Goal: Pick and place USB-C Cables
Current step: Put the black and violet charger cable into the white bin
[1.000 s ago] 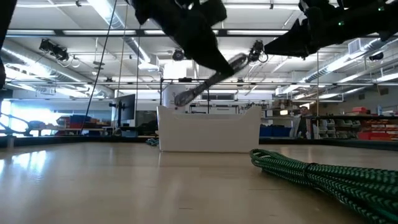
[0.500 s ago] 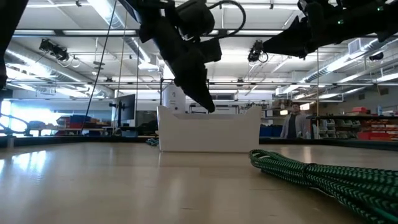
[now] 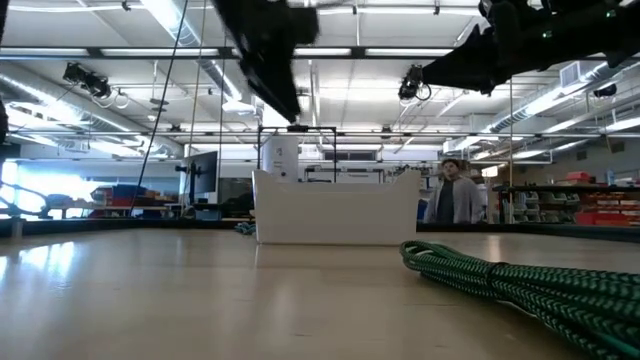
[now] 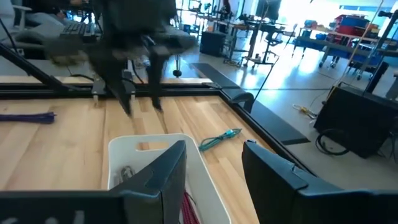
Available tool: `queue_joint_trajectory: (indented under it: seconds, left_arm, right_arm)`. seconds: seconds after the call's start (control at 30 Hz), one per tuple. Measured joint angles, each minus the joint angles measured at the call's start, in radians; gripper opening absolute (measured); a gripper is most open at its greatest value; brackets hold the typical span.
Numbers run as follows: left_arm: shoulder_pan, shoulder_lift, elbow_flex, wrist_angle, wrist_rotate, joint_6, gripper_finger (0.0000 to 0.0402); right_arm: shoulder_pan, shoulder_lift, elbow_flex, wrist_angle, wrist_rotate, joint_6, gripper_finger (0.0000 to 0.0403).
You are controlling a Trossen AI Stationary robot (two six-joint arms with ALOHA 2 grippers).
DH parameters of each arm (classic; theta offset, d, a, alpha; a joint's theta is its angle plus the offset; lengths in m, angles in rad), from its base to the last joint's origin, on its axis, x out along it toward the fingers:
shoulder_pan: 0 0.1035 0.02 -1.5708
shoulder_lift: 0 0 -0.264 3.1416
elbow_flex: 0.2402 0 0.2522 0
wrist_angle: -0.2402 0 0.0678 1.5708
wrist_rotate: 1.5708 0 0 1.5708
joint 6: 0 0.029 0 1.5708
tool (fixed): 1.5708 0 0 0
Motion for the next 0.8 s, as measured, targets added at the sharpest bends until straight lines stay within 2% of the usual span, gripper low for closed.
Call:
queue_joint_trajectory:
  seconds: [0.1, 0.2, 0.3, 0.4, 0.53, 0.7, 0.8]
  left_arm:
    - [-0.119, -0.073, -0.003, -0.158, -0.178, -0.190, 0.0171]
    - [-0.279, -0.133, -0.003, -0.305, -0.361, -0.469, 0.0171]
    - [-0.454, -0.169, -0.003, -0.422, -0.475, -0.758, 0.0172]
    - [-0.613, -0.179, -0.004, -0.496, -0.487, -1.005, 0.0172]
    - [-0.788, -0.176, -0.004, -0.513, -0.455, -1.259, 0.0172]
    - [-0.921, -0.144, -0.005, -0.530, -0.387, -1.569, 0.0172]
    - [-0.948, -0.114, -0.004, -0.548, -0.263, -1.801, 0.0172]
  right_arm:
    - [-0.001, 0.000, 0.000, 0.002, -0.007, 0.025, 0.0162]
    - [-0.002, 0.000, 0.000, 0.006, -0.062, 0.061, 0.0162]
    - [-0.002, 0.006, 0.000, 0.016, -0.132, 0.090, 0.0162]
    - [-0.002, 0.031, 0.000, 0.049, -0.186, 0.105, 0.0162]
    - [-0.006, 0.100, 0.000, 0.169, -0.189, 0.103, 0.0162]
    - [-0.017, 0.208, 0.000, 0.347, -0.188, 0.094, 0.0162]
    - [-0.022, 0.268, 0.000, 0.427, -0.189, 0.078, 0.0162]
